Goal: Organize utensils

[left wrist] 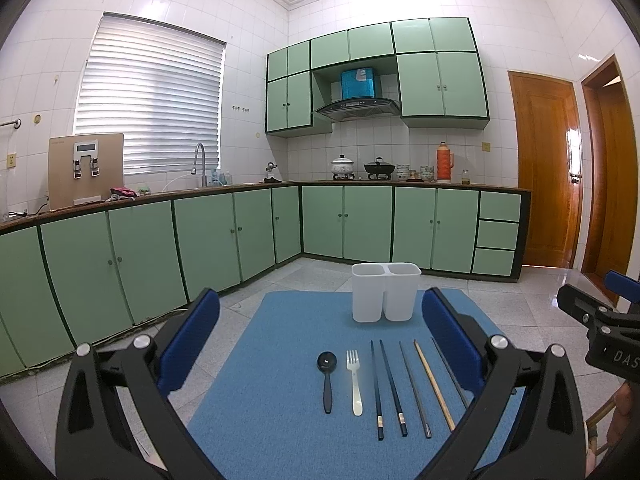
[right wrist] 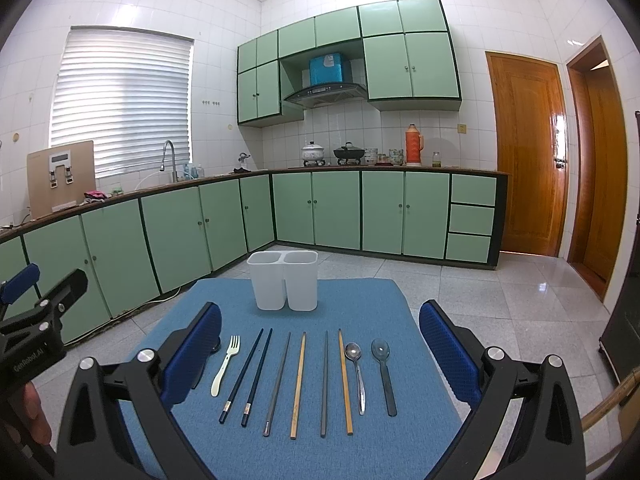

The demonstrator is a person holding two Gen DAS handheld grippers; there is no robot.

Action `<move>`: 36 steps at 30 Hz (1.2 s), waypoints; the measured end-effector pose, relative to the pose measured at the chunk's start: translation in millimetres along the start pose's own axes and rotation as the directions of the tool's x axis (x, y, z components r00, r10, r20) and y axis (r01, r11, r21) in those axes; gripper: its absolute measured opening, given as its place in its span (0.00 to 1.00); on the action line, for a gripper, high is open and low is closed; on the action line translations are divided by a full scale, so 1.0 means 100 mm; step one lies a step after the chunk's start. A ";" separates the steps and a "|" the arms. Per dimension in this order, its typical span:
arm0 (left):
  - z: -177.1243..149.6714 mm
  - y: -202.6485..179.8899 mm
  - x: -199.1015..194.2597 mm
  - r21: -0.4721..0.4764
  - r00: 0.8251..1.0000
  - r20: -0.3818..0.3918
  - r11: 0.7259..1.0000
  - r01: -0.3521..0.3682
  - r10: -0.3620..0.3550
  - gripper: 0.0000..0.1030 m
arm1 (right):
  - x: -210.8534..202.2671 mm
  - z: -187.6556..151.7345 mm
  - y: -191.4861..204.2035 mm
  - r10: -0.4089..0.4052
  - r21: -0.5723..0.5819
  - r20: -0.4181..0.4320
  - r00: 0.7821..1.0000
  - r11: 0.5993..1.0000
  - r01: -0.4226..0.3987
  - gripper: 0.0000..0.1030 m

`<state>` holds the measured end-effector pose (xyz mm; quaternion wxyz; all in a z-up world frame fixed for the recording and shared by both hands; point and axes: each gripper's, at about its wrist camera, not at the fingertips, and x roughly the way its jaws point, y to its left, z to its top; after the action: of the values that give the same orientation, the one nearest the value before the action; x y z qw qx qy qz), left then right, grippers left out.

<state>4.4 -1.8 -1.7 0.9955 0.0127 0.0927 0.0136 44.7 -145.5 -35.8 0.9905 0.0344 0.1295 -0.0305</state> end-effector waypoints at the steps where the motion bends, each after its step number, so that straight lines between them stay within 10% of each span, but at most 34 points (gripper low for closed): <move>1: 0.00 0.00 0.00 0.001 1.000 -0.001 1.000 0.000 0.000 0.95 | 0.00 0.00 0.01 0.000 0.000 0.000 1.000 1.000 0.000 0.94; 27: -0.01 0.01 0.02 0.002 1.000 -0.005 1.000 0.001 -0.001 0.95 | 0.06 -0.05 -0.01 0.014 -0.002 -0.004 1.000 1.000 -0.014 0.94; 36: -0.20 0.22 0.42 0.011 0.991 -0.129 0.999 -0.030 0.031 0.95 | 0.31 -0.10 -0.18 -0.015 0.000 -0.067 0.998 1.000 0.015 0.94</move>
<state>41.0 22.2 -28.0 0.9870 0.0180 0.1570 0.0290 70.6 -164.0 -54.2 0.9854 0.0346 0.1627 -0.0367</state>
